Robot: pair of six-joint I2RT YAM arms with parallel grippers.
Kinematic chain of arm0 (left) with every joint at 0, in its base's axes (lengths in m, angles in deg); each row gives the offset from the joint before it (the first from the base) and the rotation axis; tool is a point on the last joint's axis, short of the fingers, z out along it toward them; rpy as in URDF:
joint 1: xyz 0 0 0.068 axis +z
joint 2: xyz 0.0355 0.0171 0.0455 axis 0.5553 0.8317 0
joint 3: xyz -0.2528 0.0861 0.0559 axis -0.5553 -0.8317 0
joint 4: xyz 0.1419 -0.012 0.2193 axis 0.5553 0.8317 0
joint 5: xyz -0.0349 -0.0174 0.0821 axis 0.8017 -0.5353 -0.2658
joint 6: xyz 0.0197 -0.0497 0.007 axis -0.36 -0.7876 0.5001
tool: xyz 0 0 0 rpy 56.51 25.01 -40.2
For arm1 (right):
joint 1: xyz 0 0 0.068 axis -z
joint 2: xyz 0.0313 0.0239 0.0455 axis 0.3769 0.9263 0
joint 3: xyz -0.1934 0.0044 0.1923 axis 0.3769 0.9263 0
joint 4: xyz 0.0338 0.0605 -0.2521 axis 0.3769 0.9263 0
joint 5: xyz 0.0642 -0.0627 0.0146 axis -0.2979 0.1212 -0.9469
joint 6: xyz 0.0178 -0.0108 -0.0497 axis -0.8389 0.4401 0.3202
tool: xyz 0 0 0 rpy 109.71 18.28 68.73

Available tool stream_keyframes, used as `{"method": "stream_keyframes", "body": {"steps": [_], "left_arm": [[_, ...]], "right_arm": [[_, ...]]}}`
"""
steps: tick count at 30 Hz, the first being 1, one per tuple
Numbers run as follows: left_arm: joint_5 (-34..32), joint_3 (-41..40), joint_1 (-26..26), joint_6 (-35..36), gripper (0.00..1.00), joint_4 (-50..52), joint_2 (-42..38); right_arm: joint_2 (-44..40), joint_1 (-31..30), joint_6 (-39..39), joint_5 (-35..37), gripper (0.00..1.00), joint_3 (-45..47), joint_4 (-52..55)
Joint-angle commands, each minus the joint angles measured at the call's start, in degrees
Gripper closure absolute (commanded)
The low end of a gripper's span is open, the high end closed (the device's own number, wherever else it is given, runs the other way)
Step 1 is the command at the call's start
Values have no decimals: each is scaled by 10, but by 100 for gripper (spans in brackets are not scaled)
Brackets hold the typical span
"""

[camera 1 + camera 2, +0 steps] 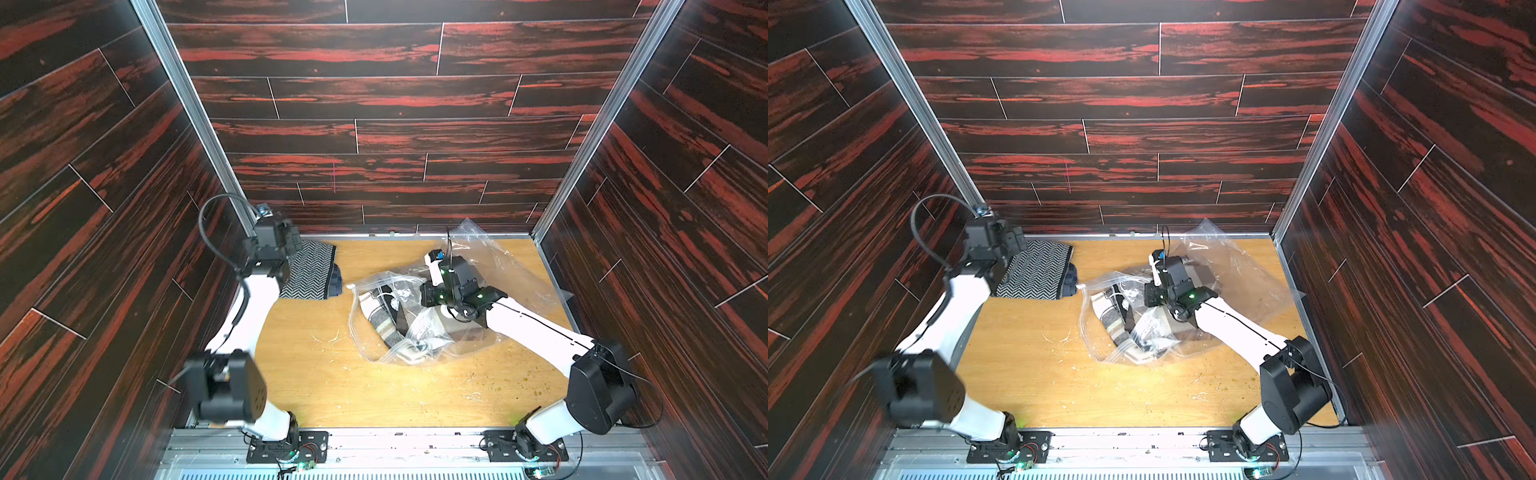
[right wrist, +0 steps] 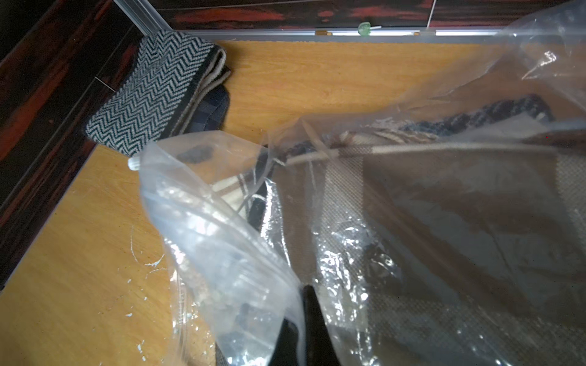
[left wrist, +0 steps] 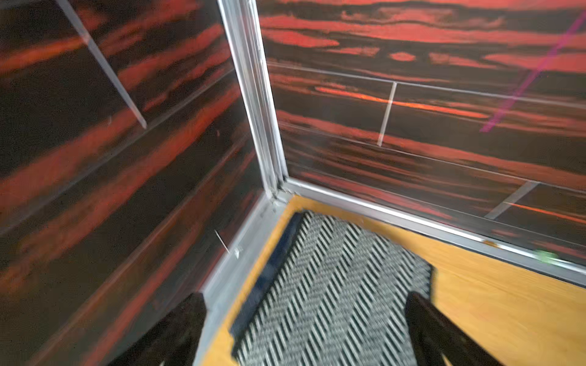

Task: Take the scarf out of the vacuum bag
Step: Take out the scarf from the vacuum bag.

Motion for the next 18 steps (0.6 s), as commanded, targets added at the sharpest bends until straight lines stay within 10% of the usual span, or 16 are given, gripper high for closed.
{"method": "stream_keyframes", "body": {"steps": [1,18], "left_arm": [[85,-70,2,-101,1,40,-77],[383,-389,-48,-408,7,-77,-347]], "right_arm": [[7,-15,2,8,100,-25,13],[47,-33,-9,29,100,-85,72]]}}
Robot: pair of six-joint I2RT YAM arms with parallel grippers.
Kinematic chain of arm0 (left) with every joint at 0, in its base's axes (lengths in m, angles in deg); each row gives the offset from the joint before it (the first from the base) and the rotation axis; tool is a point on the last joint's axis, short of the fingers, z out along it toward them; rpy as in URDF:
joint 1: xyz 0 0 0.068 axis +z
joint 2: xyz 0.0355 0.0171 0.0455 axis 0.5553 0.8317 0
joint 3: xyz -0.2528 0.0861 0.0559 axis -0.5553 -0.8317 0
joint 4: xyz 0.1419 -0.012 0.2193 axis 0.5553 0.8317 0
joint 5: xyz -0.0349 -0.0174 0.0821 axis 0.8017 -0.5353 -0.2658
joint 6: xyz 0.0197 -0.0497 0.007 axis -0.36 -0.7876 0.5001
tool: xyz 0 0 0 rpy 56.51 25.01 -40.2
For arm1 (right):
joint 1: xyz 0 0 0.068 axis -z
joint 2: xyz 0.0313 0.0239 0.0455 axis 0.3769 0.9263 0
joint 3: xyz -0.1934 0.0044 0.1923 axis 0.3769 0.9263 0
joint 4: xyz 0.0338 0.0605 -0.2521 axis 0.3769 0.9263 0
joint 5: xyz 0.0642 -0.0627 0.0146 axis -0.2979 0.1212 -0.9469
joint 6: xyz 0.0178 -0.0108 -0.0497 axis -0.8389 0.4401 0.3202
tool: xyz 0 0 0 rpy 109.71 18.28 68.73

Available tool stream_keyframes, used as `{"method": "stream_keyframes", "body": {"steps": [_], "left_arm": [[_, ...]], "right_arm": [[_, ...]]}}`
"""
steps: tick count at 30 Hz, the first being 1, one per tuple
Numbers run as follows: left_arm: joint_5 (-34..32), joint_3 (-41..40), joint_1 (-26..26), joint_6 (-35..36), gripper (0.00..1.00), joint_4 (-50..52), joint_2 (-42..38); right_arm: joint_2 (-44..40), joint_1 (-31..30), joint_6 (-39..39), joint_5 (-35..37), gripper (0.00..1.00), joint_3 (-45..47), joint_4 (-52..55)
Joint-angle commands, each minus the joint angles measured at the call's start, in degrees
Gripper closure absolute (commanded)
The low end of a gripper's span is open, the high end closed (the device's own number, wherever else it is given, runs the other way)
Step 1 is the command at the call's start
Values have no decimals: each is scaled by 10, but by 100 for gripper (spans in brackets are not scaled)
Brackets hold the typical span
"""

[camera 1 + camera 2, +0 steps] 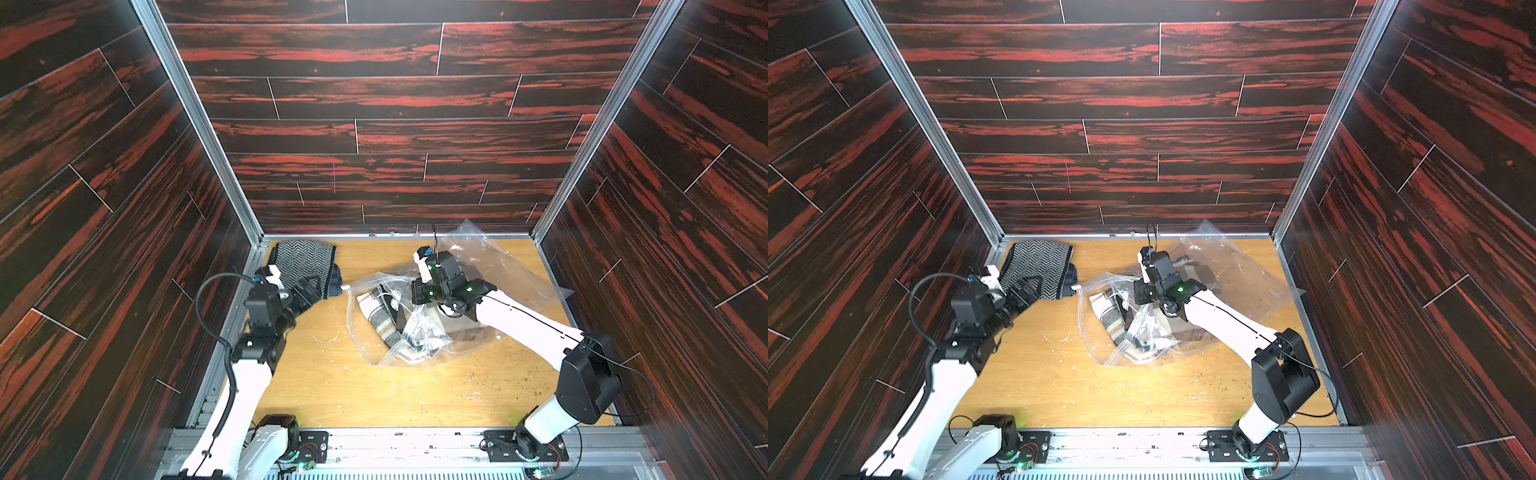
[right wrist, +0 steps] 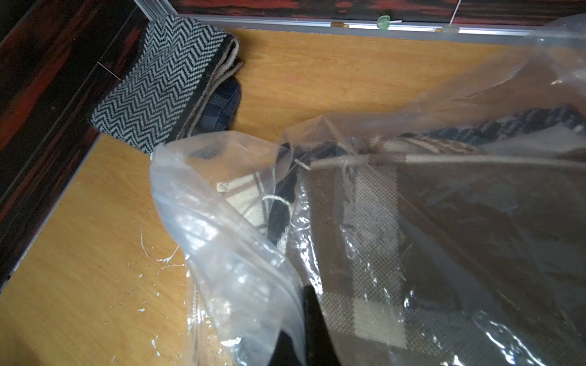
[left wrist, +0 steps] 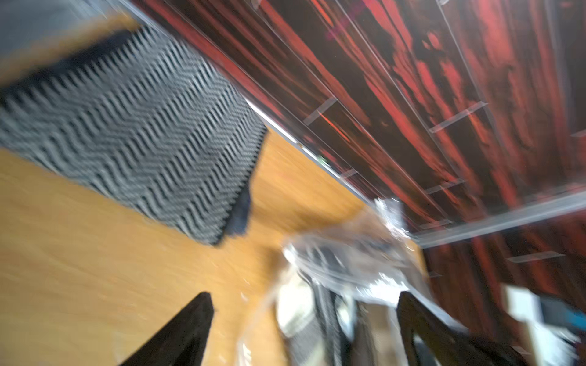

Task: Take the scarf out of the vacuum bag
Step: Take out the scarf from the vacuum bag.

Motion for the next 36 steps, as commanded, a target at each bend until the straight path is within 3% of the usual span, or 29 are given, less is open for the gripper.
{"method": "stream_keyframes", "body": {"steps": [1,9,20,26,36], "left_arm": [[54,-43,-27,-77,7,-31,-22],[57,-108,-118,-132,7,-113,-20],[54,-119,-252,-174,7,-296,111],[60,-117,-298,-198,8,-390,193],[53,-100,-349,-202,8,-444,277]], "right_arm": [[6,-5,-4,17,100,-12,16],[6,-5,-5,16,100,-15,17],[-27,-10,-7,23,100,-50,79],[-37,-15,-11,20,100,-77,123],[-32,-20,-12,27,100,-99,161]]}}
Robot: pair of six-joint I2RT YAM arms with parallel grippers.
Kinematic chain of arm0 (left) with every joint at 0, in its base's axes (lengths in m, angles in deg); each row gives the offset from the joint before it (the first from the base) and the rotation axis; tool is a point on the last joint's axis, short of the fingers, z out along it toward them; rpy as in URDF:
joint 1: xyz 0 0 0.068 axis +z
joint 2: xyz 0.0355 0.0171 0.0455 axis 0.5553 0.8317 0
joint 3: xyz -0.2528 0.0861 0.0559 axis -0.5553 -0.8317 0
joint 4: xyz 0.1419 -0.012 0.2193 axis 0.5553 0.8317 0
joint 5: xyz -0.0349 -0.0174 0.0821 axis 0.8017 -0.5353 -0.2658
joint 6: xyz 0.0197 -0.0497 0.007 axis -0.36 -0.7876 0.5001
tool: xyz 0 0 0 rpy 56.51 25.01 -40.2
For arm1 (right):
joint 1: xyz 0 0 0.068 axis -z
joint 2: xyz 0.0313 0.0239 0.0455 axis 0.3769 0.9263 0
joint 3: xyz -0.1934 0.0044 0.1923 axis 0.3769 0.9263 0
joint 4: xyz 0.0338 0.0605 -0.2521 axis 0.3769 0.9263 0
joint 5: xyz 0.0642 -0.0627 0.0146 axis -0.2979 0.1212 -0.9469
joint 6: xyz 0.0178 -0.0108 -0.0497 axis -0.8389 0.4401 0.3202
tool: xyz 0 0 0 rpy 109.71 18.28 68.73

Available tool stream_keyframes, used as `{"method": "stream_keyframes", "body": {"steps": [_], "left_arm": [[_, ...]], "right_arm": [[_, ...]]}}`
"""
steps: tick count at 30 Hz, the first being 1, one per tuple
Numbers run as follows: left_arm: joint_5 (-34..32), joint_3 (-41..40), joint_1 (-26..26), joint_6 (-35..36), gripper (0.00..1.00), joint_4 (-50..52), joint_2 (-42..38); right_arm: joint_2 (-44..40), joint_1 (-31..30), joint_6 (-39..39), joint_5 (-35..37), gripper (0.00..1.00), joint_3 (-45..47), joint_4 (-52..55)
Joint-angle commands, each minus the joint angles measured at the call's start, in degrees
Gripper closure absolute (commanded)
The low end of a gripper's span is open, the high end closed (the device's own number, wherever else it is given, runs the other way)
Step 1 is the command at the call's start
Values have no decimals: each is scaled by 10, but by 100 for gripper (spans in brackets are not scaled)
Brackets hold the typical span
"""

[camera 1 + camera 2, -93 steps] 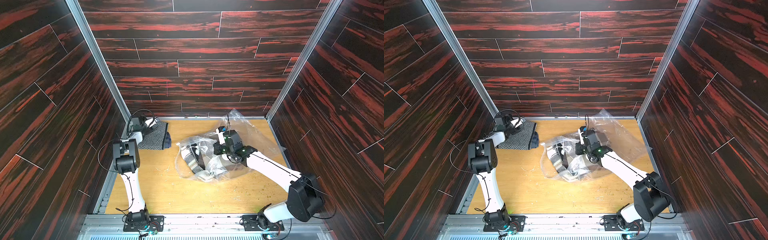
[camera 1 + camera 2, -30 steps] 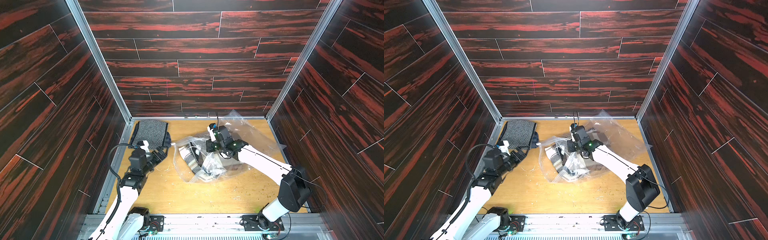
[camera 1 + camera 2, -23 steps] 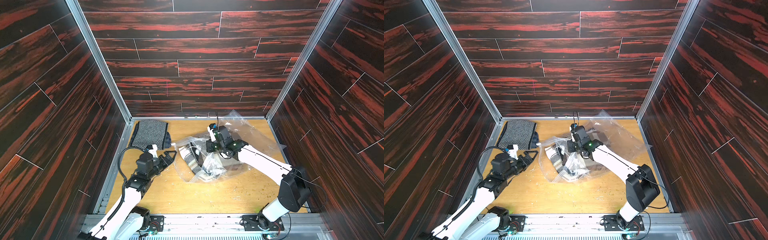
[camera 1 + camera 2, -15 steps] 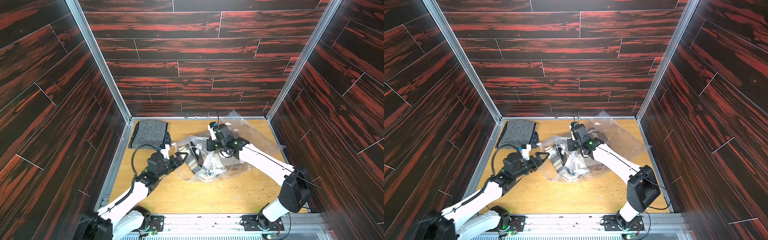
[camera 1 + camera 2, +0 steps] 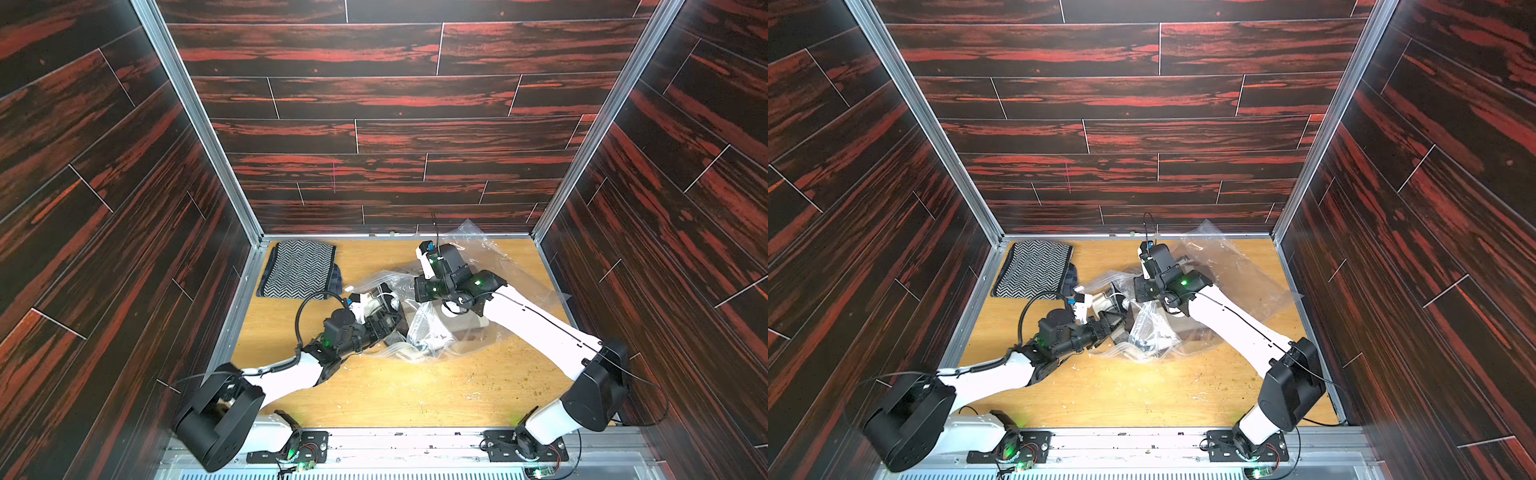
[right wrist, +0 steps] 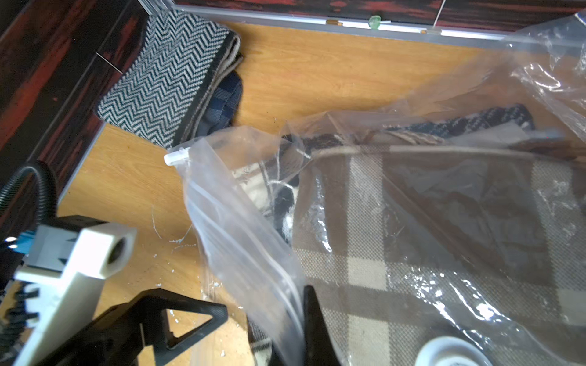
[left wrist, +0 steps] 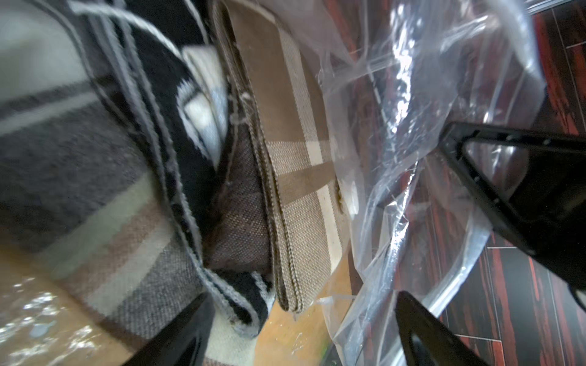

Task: Take the scarf out of the vacuum bag
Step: Take out the scarf from the vacuum bag.

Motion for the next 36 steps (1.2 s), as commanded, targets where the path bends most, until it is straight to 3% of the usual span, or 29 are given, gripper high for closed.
{"method": "stream_keyframes", "body": {"steps": [1,14,24,30,36], "left_arm": [[-2,13,-12,-2,8,-50,19],[28,51,-20,-30,8,-131,89],[46,73,-25,-26,11,-101,131],[32,76,-34,6,13,-21,110],[46,82,-36,-5,14,-47,128]], "right_arm": [[-7,-4,-6,3,100,-19,22],[-14,-9,-13,16,100,-9,64],[-32,-10,-32,47,100,6,83],[-32,-10,-38,61,100,4,87],[-29,-10,-43,60,100,4,81]]}}
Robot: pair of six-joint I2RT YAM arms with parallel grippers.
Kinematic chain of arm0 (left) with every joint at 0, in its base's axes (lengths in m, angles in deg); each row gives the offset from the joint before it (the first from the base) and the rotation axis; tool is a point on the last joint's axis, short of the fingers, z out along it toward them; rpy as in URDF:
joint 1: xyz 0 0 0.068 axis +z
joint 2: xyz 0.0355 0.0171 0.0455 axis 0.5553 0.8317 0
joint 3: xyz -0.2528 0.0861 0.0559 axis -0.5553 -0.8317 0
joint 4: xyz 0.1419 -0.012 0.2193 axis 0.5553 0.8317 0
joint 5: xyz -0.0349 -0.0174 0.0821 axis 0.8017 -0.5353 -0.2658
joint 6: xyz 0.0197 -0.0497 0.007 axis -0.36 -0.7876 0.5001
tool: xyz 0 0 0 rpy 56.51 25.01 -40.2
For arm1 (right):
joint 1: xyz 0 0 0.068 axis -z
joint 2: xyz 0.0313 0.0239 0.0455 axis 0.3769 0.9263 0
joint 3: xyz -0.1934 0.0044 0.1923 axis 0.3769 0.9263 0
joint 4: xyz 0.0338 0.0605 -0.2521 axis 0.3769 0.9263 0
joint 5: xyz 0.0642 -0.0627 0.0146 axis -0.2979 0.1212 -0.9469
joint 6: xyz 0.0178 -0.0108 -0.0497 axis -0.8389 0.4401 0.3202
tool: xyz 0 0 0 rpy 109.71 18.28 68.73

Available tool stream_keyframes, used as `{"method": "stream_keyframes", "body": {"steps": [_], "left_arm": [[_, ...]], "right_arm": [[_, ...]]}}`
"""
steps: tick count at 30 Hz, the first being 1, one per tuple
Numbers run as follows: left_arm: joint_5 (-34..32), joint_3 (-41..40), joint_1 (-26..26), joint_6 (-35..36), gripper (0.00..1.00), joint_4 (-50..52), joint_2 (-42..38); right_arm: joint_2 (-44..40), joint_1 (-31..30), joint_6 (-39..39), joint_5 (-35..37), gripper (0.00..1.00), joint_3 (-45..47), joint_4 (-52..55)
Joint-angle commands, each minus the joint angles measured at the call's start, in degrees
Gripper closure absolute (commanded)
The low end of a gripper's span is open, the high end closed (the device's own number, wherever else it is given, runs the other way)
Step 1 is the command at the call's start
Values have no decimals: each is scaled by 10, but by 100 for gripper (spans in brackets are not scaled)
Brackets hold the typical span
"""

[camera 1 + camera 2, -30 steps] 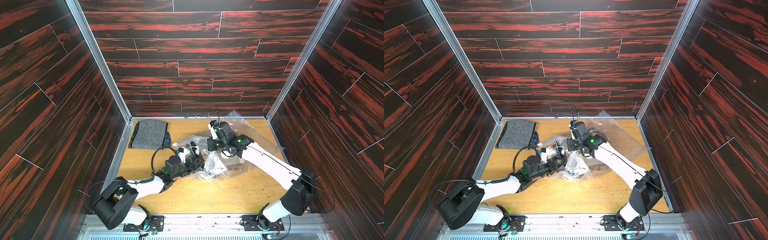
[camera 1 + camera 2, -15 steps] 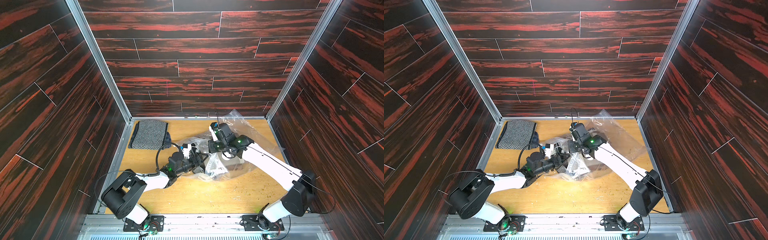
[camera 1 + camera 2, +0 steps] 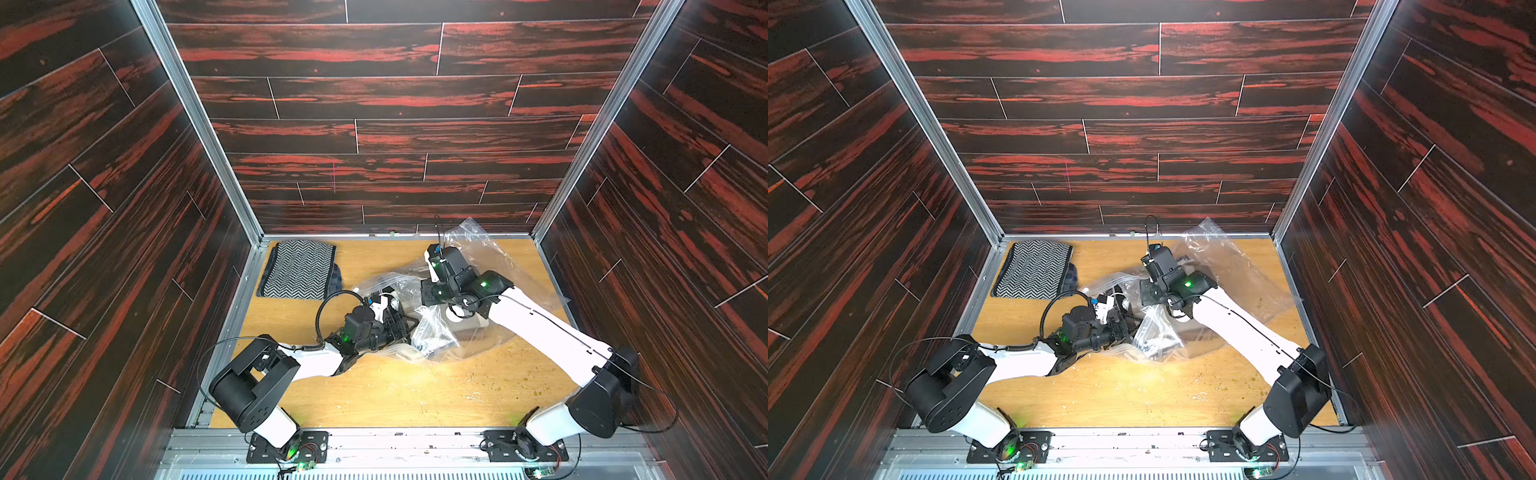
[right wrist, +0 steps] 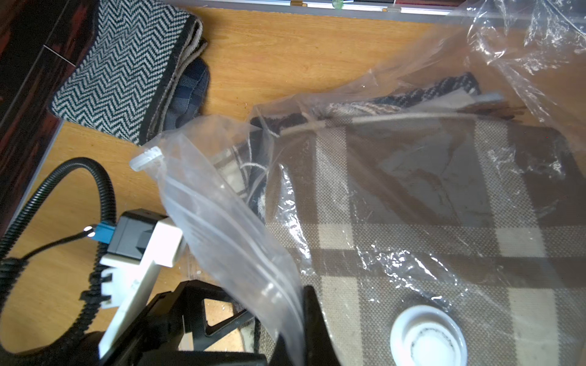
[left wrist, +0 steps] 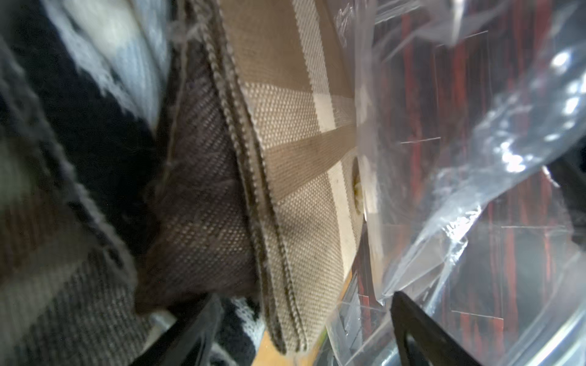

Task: Take the scarf out of the vacuum bag
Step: Take out the scarf from the vacuum bag.

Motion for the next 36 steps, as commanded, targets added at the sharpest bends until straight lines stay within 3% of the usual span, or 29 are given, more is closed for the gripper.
{"method": "stream_keyframes", "body": {"steps": [1,8,17,26,36], "left_arm": [[14,21,-5,0,15,-14,5],[34,35,-15,-33,22,-65,47],[47,61,-25,-27,33,-16,68],[58,66,-27,-39,65,-28,59],[59,85,-26,-21,69,41,-8]], "right_arm": [[-5,-3,-9,9,100,5,15],[-5,-3,-8,12,100,0,16],[-7,-3,-7,13,100,0,13],[-7,-3,-6,17,100,0,8],[0,0,12,37,100,-17,14]]}}
